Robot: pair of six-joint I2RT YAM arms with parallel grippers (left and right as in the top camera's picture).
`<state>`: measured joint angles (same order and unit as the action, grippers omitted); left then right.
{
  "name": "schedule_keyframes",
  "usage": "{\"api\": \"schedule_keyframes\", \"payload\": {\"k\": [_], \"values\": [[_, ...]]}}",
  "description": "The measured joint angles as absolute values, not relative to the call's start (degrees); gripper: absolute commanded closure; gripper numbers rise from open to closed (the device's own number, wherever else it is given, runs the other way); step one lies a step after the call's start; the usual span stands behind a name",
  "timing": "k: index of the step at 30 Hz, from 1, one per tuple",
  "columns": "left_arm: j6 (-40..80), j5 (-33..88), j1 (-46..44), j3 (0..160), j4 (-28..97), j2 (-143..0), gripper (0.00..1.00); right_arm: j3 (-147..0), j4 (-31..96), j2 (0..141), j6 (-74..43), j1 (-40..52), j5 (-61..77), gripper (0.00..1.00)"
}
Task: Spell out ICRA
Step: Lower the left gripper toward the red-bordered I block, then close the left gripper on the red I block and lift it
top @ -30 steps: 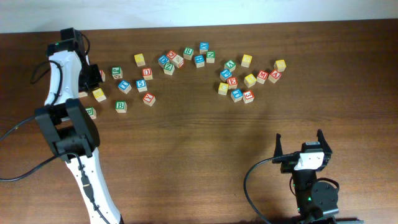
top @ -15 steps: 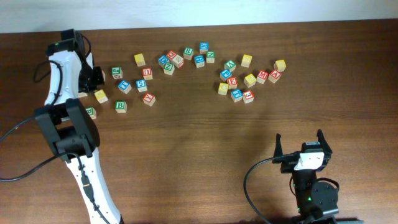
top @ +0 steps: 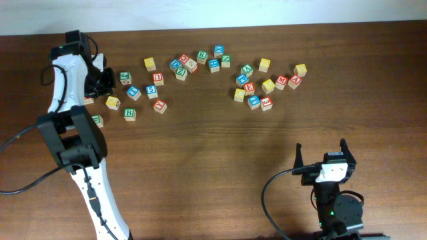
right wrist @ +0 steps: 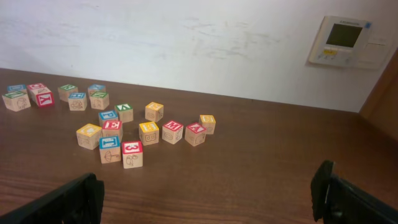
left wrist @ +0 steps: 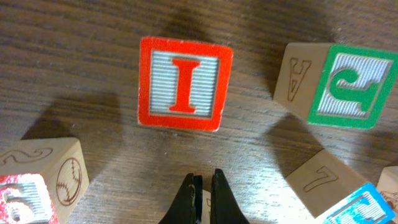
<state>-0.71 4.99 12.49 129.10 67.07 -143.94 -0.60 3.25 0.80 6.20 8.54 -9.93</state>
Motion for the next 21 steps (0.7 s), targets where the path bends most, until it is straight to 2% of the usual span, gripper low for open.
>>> {"api": "schedule_keyframes", "payload": {"k": [11, 21], "values": [[-0.7, 5.4, 7.8, 129.1, 60.9, -143.9, 0.97, -0.6, 3.2, 0.8, 6.2, 8.5, -9.9, 0.02], [1.5, -1.4, 5.8, 129.1, 54.2, -143.9, 0.95, -0.6, 3.2, 0.8, 6.2, 8.5, -9.9, 0.02]]}}
